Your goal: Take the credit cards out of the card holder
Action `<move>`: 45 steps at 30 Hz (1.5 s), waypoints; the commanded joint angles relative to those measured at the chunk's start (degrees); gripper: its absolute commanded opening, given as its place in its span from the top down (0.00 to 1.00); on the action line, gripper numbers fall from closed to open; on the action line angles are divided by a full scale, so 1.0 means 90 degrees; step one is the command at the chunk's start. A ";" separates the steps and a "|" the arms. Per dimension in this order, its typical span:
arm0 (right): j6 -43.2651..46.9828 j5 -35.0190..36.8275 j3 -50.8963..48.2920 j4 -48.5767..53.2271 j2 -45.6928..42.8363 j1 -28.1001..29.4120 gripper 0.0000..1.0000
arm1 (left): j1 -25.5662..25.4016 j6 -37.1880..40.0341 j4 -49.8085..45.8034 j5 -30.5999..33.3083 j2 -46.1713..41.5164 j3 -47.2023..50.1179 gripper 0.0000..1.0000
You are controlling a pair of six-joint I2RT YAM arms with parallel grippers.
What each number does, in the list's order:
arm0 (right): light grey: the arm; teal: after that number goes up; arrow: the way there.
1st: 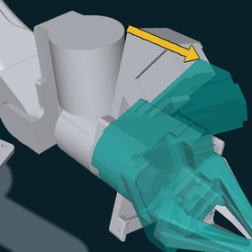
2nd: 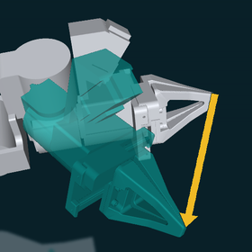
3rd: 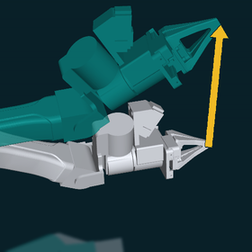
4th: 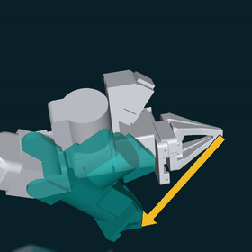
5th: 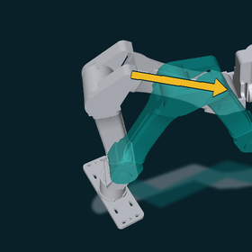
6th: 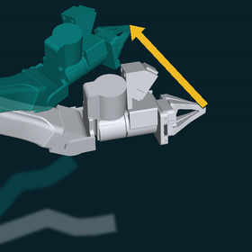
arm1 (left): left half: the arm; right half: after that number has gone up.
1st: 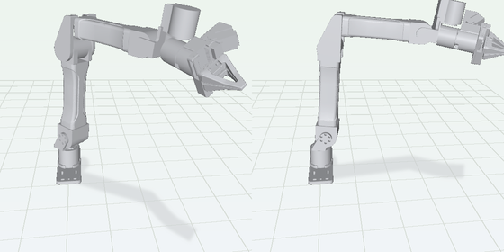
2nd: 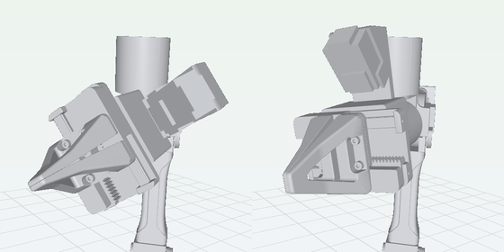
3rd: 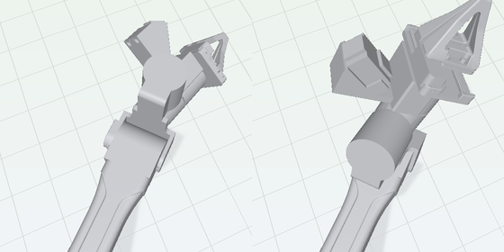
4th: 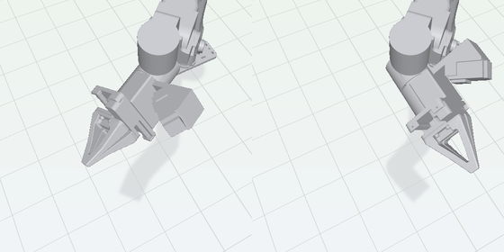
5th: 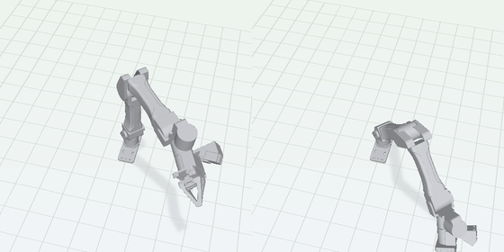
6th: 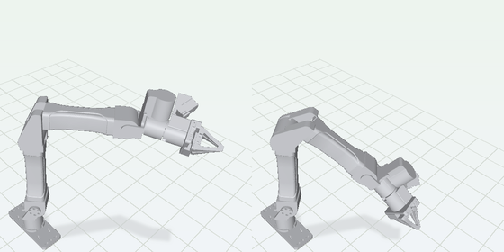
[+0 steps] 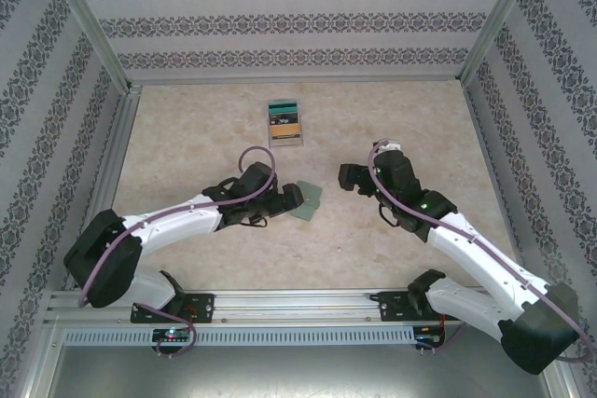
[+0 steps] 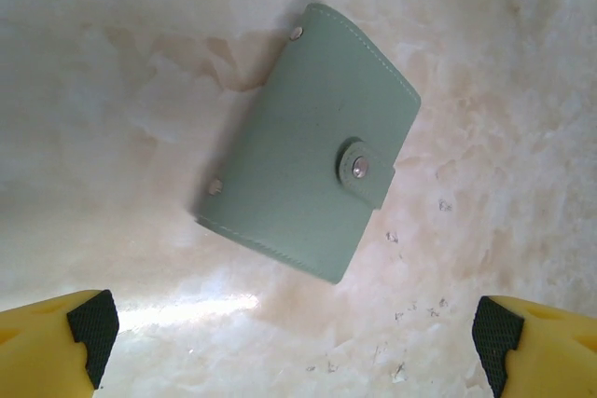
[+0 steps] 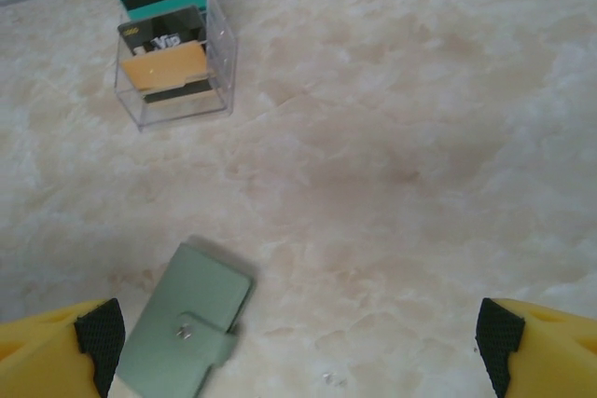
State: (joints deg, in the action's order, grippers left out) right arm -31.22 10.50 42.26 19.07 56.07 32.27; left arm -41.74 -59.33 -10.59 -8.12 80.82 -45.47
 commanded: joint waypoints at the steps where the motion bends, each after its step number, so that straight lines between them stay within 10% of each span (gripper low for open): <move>1: -0.0547 0.0317 0.0085 0.0231 0.0275 0.0447 0.02 | 0.0221 0.0357 -0.0931 0.0625 -0.0448 -0.0248 0.01; 8: -0.1393 0.0567 0.0780 0.0627 0.1868 0.1359 0.02 | 0.0635 0.1198 -0.1858 0.1387 -0.1259 -0.0538 0.01; 20: -0.1562 0.0101 0.2933 0.1805 0.4760 0.1651 0.43 | 0.0751 0.1207 -0.3061 0.1713 -0.1610 -0.0695 0.01; 42: -0.1282 -0.0212 0.3567 0.2195 0.6025 0.1639 0.54 | 0.0751 0.1114 -0.2892 0.1508 -0.1567 -0.0505 0.01; 45: -0.1243 -0.0200 0.3566 0.2232 0.6084 0.1629 0.67 | 0.0751 0.1133 -0.2879 0.1484 -0.1527 -0.0514 0.01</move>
State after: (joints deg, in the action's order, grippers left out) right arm -43.29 9.43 73.41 37.19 109.19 47.03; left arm -35.48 -49.69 -35.64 5.56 66.76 -50.46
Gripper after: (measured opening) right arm 0.359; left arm 0.994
